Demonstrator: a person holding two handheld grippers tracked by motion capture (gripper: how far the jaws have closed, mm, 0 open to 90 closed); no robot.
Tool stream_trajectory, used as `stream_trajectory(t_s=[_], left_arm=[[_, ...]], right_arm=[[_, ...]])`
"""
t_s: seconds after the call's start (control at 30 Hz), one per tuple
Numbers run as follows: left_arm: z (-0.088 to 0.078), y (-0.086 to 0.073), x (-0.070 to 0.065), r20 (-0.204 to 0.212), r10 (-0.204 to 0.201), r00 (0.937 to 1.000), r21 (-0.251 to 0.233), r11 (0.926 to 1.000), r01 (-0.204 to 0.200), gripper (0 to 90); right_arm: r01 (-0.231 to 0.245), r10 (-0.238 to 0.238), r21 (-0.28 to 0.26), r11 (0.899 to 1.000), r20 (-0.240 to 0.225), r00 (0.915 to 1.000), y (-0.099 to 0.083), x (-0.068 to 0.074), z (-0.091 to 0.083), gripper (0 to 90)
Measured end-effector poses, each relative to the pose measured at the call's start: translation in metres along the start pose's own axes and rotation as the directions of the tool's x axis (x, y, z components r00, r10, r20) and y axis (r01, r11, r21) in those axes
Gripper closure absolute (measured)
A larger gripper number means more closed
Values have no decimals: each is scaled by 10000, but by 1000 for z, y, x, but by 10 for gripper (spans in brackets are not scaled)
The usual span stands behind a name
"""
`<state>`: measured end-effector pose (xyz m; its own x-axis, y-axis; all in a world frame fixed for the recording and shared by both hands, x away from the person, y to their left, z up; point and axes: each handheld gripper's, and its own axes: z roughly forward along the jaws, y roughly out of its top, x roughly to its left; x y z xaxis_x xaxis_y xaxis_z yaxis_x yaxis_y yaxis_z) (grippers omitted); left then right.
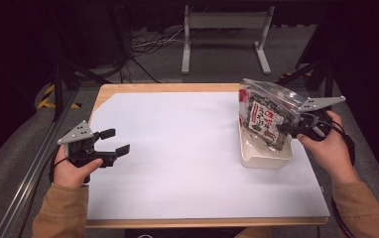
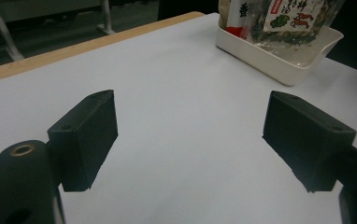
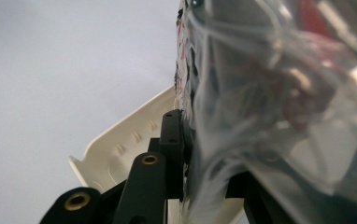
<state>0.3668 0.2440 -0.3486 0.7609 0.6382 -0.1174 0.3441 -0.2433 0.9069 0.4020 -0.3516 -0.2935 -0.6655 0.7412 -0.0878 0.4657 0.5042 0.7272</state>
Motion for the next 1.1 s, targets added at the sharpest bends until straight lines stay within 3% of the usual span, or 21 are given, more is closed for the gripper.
stream_trajectory(t_s=[0.13, 0.27, 0.47, 0.6, 0.63, 0.7, 0.77, 0.87, 1.0, 1.1], left_arm=[[2, 1, -1, 67, 32, 10000, 58, 10000, -33, 184], [4, 1, -2, 92, 22, 10000, 75, 10000, -22, 184], [4, 0, 0, 90, 14, 10000, 77, 10000, -15, 183], [4, -1, 1, 80, -27, 10000, 106, 9999, 26, 180], [5, -3, 1, 66, -9, 10000, 176, 9998, 8, 179], [6, -4, 1, 97, -47, 9999, 245, 9997, 45, 176], [6, -6, 0, 79, -44, 10000, 271, 9996, 41, 172], [3, -9, -3, 89, -45, 9999, 286, 9996, 42, 165], [1, -12, -8, 163, -86, 9998, 328, 9994, 81, 162], [0, -15, -13, 188, 38, 9998, 447, 9990, -47, 156]], right_arm=[[-57, 59, 495, 9988, -43, 10000, -5, 3, 12, 743], [-161, 159, 475, 9987, 45, 9999, -9, 5, 14, 742], [-607, 611, 239, 9979, -179, 9980, -19, -5, 16, 737], [-817, 810, -212, 9964, -318, 9962, -23, -10, 13, 733], [-1060, 1034, -790, 9912, -359, 9940, -25, -12, 9, 690], [-1272, 1226, -1338, 9828, -425, 9916, -27, -14, 6, 546], [-1540, 1445, -1745, 9725, -661, 9873, -31, -13, 2, 485], [-1582, 1517, -2212, 9623, -463, 9873, -40, -11, -5, 369], [-1695, 1666, -2628, 9498, -332, 9855, -51, -7, -14, 346], [-1559, 1547, -2650, 9516, -257, 9876, -62, 0, -22, 338]])
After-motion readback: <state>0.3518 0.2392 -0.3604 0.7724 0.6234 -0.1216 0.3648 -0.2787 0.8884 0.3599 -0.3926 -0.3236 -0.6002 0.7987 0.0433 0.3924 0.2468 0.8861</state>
